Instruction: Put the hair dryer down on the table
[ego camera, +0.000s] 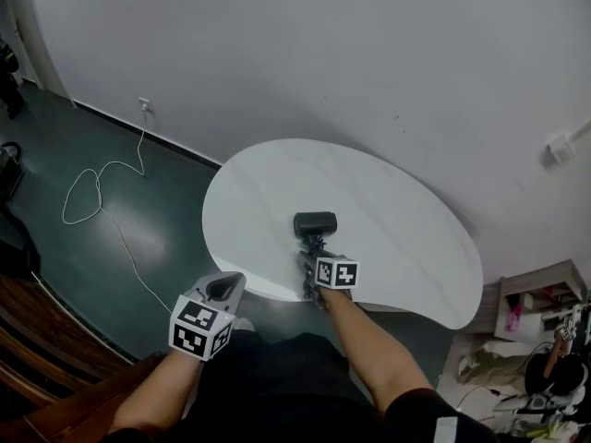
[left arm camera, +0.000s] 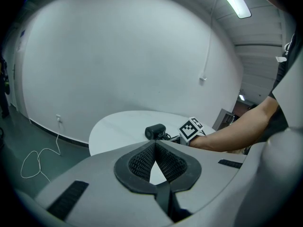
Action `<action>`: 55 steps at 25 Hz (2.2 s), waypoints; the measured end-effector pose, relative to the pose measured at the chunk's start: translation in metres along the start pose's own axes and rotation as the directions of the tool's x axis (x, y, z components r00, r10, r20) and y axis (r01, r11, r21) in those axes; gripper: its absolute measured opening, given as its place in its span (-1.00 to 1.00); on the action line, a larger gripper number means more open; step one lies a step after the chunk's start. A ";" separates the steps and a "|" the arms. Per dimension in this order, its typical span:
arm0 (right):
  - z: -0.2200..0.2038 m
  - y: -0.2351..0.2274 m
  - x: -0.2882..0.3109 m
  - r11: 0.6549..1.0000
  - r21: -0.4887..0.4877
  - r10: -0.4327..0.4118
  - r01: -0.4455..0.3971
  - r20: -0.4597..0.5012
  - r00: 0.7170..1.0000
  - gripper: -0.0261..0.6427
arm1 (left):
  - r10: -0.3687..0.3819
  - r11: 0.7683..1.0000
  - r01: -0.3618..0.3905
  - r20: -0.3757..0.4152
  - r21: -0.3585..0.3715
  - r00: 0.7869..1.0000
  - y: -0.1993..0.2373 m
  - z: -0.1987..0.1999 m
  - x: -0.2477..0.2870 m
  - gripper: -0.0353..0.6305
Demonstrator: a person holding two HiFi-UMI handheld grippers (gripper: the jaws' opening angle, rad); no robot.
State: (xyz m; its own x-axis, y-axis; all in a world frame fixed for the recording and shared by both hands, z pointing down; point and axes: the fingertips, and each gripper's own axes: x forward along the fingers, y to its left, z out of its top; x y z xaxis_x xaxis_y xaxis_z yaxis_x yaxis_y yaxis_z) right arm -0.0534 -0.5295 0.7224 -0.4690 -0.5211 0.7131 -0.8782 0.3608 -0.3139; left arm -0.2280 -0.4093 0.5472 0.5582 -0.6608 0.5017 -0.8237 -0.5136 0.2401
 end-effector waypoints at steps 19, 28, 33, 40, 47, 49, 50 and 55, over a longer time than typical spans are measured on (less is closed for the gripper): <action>-0.010 0.003 -0.031 0.985 -0.110 0.123 -0.135 -0.110 0.986 -0.22 | 0.017 0.999 -0.016 0.023 -0.049 1.000 -0.050 0.013 0.040 -0.85; 0.017 0.002 -0.097 0.971 -0.050 0.236 -0.234 0.048 0.970 -0.22 | 0.018 0.999 -0.018 0.021 -0.033 1.000 -0.083 0.024 0.058 -0.85; 0.040 0.015 -0.155 0.945 -0.023 0.323 -0.325 0.195 0.926 -0.27 | 0.001 1.000 -0.001 0.018 -0.012 1.000 -0.097 0.038 0.067 -0.85; 0.055 0.015 -0.231 0.935 -0.118 0.354 -0.334 0.347 0.868 -0.87 | -0.048 0.999 0.047 0.042 0.020 0.998 -0.119 0.055 0.073 -0.85; 0.062 0.005 -0.269 0.935 -0.122 0.351 -0.332 0.428 0.833 -0.90 | -0.079 0.996 0.076 0.056 0.055 0.995 -0.133 0.064 0.073 -0.85; 0.064 0.004 -0.278 0.939 -0.137 0.343 -0.315 0.443 0.828 -0.90 | -0.082 0.995 0.078 0.062 0.061 0.995 -0.136 0.067 0.072 -0.85; 0.065 0.003 -0.281 0.941 -0.149 0.337 -0.303 0.447 0.828 -0.90 | -0.083 0.995 0.079 0.063 0.063 0.995 -0.138 0.067 0.072 -0.85; 0.054 0.003 -0.282 0.947 -0.178 0.318 -0.266 0.435 0.842 -0.90 | -0.087 0.994 0.082 0.062 0.076 0.994 -0.146 0.064 0.072 -0.85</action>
State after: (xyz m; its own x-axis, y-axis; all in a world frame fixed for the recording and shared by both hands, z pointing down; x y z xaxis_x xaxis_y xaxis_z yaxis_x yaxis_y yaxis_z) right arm 0.0709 -0.4232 0.4864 -0.7155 -0.6602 0.2283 -0.6904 0.6183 -0.3757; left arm -0.0610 -0.4168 0.4952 0.6327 -0.6465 0.4263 -0.7653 -0.6061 0.2166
